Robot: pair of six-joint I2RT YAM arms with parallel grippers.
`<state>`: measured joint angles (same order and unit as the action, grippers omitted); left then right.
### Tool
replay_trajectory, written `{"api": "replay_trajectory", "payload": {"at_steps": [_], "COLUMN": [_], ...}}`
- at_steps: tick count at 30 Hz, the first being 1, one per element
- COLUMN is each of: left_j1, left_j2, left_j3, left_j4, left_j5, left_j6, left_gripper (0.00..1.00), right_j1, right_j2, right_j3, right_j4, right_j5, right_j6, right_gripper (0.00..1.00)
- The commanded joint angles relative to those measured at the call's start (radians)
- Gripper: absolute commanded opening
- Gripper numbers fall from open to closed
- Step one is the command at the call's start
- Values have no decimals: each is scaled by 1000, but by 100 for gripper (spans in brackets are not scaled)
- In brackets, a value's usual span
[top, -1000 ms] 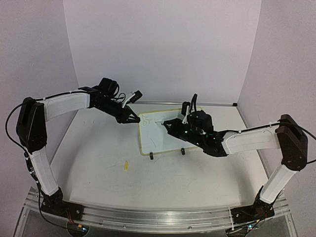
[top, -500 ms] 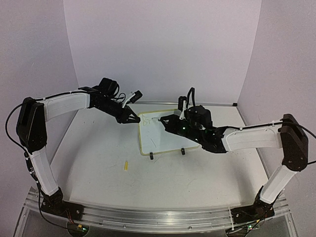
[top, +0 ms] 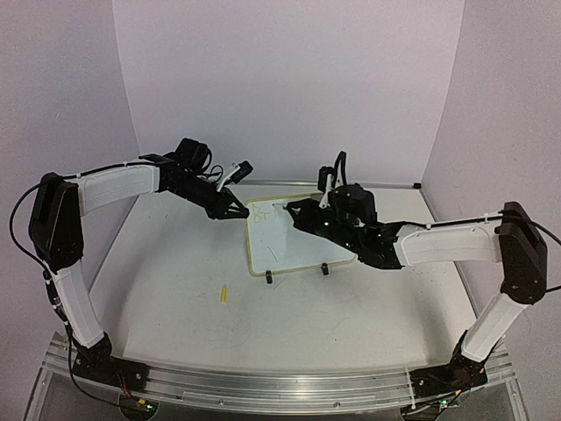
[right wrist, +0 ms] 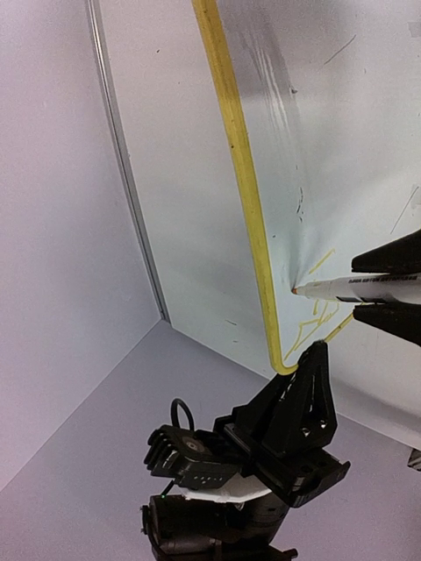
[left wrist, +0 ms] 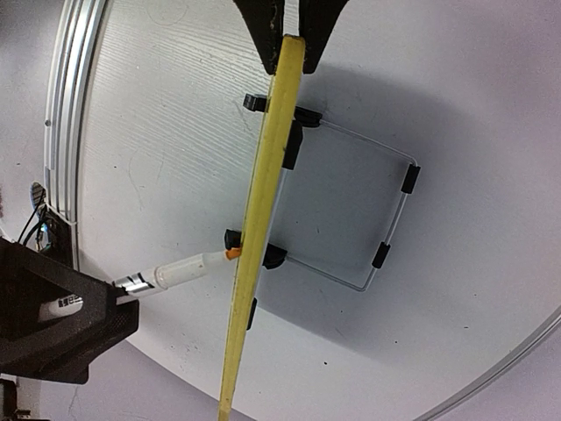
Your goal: Write a sentence on the whiteboard
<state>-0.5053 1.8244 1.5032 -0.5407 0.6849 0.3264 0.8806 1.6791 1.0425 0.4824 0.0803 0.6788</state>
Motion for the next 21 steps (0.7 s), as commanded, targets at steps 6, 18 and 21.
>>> {"api": "replay_trajectory", "payload": {"at_steps": [6, 18, 21], "left_j1": [-1, -2, -2], "left_j2": [-24, -24, -23], "left_j3": [3, 3, 3], "left_j4": [-2, -2, -4], "left_j5": [-53, -51, -50], "left_j6": [38, 37, 38], "left_gripper": [0, 0, 0], "right_j1": [3, 3, 3], "right_j2": [19, 24, 24], "right_j3": [53, 38, 37], "right_j4": [1, -7, -9], "right_j5": [29, 76, 81], "right_j6": [-14, 3, 3], "right_gripper": [0, 0, 0]}}
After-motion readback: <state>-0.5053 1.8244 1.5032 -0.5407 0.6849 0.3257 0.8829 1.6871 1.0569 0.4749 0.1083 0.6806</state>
